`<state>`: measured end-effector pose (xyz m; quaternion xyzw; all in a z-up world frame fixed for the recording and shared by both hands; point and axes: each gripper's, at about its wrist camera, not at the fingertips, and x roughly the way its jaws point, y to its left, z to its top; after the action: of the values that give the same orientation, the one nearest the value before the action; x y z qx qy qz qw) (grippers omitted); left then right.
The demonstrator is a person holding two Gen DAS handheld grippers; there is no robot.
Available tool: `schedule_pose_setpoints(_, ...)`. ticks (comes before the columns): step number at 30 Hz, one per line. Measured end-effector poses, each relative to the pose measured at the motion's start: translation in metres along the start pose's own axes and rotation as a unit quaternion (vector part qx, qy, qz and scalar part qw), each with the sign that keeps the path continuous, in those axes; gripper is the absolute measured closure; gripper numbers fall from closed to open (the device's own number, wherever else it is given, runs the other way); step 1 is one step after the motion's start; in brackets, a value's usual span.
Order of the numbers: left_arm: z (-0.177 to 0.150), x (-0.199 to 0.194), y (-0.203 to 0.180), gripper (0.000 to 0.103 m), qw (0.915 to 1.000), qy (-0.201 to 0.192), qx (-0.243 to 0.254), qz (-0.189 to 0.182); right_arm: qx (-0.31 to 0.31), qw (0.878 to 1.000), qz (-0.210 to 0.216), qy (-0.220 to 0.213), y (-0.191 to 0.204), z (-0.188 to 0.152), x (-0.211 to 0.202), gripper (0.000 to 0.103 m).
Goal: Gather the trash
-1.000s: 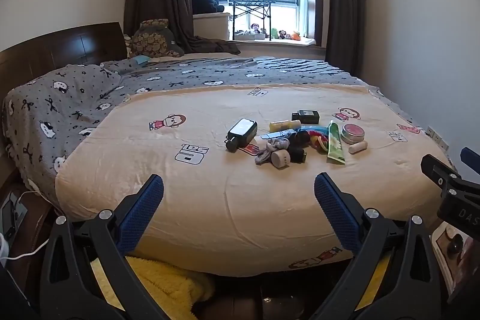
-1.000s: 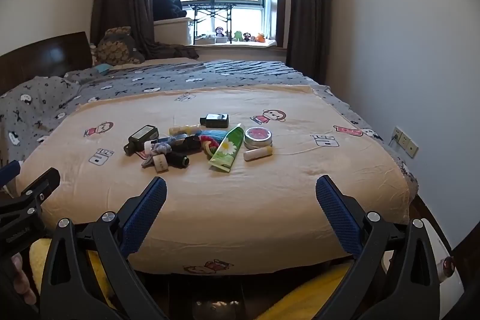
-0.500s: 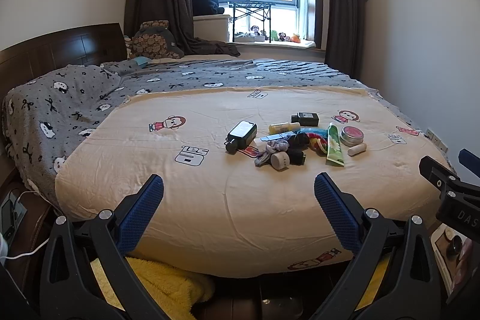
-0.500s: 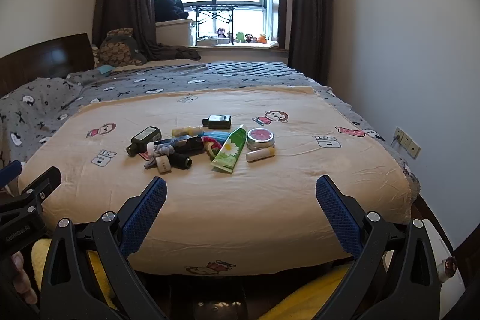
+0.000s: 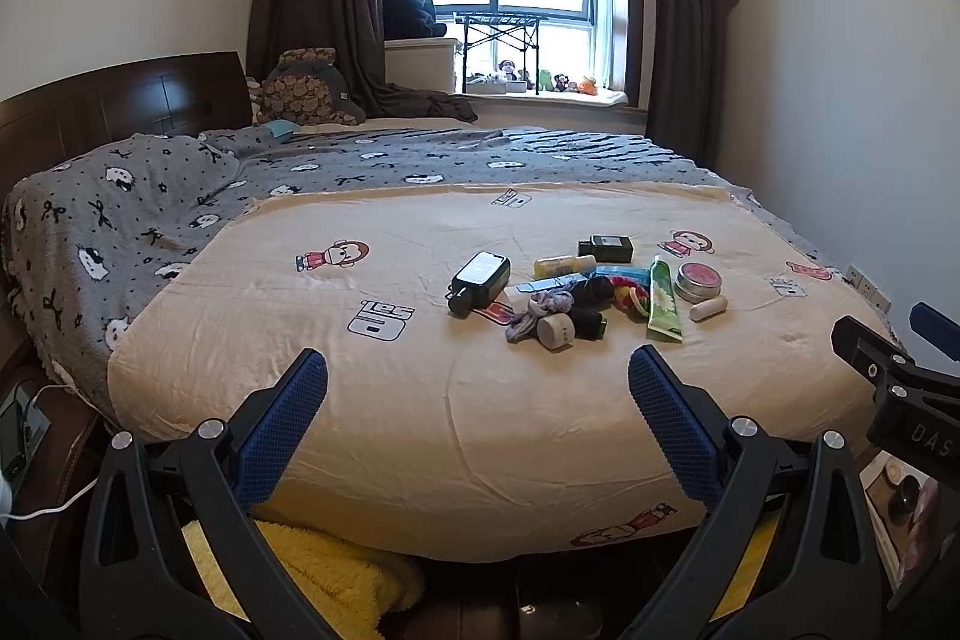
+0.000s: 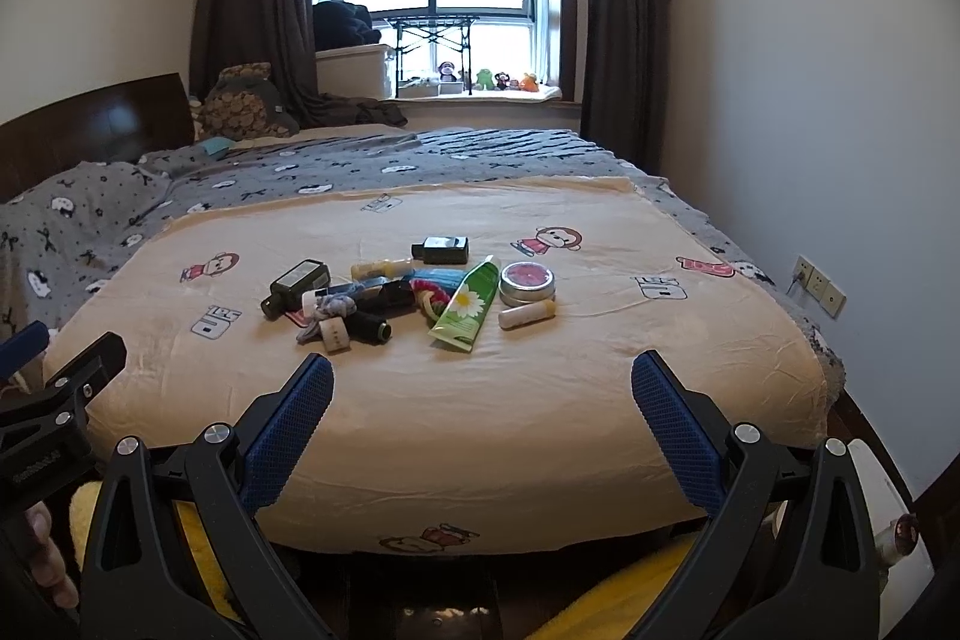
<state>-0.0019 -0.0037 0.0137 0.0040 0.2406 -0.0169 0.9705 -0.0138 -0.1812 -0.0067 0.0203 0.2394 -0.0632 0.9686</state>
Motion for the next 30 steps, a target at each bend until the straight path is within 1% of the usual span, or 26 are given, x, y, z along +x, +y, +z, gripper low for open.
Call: schedule_pose_setpoints(30,0.0032,0.0002,0.0011,0.008,1.0,-0.004,0.003,-0.004,0.001,1.0,0.001,-0.002,-0.0009,0.004,-0.0004,0.003)
